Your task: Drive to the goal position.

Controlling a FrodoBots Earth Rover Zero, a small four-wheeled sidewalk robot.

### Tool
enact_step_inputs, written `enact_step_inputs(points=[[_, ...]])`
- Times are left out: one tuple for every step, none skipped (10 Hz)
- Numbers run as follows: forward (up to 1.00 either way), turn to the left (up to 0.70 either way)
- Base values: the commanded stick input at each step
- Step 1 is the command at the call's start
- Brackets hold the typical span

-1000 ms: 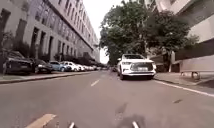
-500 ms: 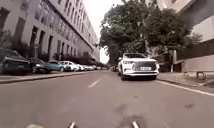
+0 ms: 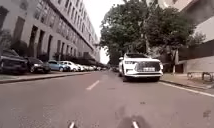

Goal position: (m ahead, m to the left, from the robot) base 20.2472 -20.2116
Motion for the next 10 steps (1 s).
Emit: enact_step_inputs(points=[[0.7, 0.0], [0.7, 0.0], [0.7, 0.0], [0.7, 0.0], [0.7, 0.0], [0.7, 0.0], [0.7, 0.0], [0.7, 0.0], [0.7, 0.0], [0.7, 0.0]])
